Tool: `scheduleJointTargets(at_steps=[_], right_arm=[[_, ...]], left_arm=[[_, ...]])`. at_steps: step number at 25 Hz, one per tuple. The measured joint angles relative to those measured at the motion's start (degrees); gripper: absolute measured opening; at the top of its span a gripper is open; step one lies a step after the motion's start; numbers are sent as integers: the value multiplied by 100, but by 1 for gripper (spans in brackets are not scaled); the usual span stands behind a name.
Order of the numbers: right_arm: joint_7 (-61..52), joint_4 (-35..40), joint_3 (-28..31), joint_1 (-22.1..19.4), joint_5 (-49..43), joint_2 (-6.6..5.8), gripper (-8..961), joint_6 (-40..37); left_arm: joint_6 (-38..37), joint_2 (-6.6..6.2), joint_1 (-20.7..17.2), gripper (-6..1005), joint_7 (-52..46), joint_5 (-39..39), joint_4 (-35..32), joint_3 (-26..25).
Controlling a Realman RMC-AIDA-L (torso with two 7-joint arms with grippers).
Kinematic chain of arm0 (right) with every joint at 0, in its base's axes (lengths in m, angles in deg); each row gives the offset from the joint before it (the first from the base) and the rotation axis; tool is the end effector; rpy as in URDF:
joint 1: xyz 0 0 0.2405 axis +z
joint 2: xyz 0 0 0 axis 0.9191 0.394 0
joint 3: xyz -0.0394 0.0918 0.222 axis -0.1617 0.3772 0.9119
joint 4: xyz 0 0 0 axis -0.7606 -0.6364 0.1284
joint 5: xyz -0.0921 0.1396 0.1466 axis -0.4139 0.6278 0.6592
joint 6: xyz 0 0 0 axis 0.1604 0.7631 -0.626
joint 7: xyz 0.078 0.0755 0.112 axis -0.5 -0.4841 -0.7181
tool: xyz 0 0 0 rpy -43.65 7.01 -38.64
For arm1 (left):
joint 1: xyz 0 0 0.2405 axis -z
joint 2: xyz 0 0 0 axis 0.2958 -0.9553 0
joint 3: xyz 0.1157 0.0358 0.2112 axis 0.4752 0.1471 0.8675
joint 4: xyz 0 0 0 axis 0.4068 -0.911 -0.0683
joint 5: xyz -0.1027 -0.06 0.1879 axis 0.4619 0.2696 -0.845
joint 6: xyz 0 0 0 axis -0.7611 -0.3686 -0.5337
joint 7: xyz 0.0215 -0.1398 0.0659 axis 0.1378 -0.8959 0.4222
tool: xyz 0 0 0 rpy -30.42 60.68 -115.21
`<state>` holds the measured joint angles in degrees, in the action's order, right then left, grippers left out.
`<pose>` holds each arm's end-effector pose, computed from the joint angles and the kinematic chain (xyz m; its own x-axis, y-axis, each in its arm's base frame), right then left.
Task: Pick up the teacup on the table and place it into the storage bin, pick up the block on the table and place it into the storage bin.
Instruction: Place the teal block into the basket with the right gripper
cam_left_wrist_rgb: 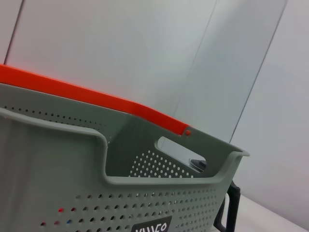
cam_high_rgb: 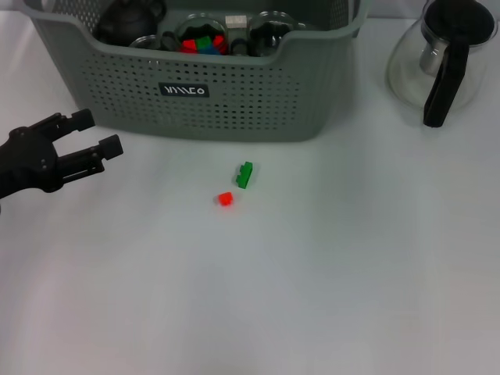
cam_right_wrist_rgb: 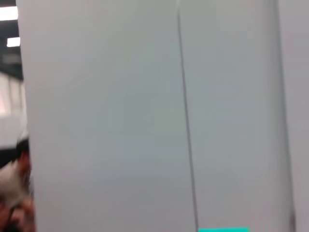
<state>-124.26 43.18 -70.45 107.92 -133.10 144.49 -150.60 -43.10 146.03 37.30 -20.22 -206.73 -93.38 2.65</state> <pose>0.0372 0.3647 0.0818 0.6639 -0.0728 -0.7443 -0.1196 -0.9928 -0.0095 -0.3355 0.2681 0.0521 0.5753 0.3511 0.7387 0.6863 -0.6985 -0.2025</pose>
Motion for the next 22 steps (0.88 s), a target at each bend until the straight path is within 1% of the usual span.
scheduleJointTargets(at_steps=[3, 5, 7, 10, 12, 14, 18, 20, 22], right_arm=[[19, -41, -65, 126, 138, -18, 381, 541], [-100, -31, -163, 265, -23, -27, 379, 1012], [-375, -26, -341, 479, -396, -57, 377, 1575], [-1133, -184, -635, 996, -1386, -136, 375, 2384], [-1629, -406, -718, 1407, -2111, -151, 375, 2887], [-2034, -745, -729, 1840, -2845, -138, 374, 3375], [-2393, -1686, -743, 2692, -3912, -141, 372, 3804], [-2418, -2115, -762, 2965, -4278, -118, 372, 3906], [-2438, -2392, -777, 3144, -4638, -63, 373, 4049]], left_arm=[[-3, 2, 7, 860, 0, 0, 0, 0], [-11, 5, 10, 860, -3, 0, 0, 0], [-16, 5, 10, 860, -6, 0, 1, 0], [-22, 7, 11, 860, -9, 0, 2, -1], [-22, 18, 17, 860, -9, -1, 2, 5], [-22, 25, 23, 860, -9, 0, 2, 12], [-15, 34, 38, 860, -9, 0, 9, 26], [-10, 34, 38, 860, -9, 0, 11, 13], [1, 35, 39, 860, -9, 0, 11, 12]])
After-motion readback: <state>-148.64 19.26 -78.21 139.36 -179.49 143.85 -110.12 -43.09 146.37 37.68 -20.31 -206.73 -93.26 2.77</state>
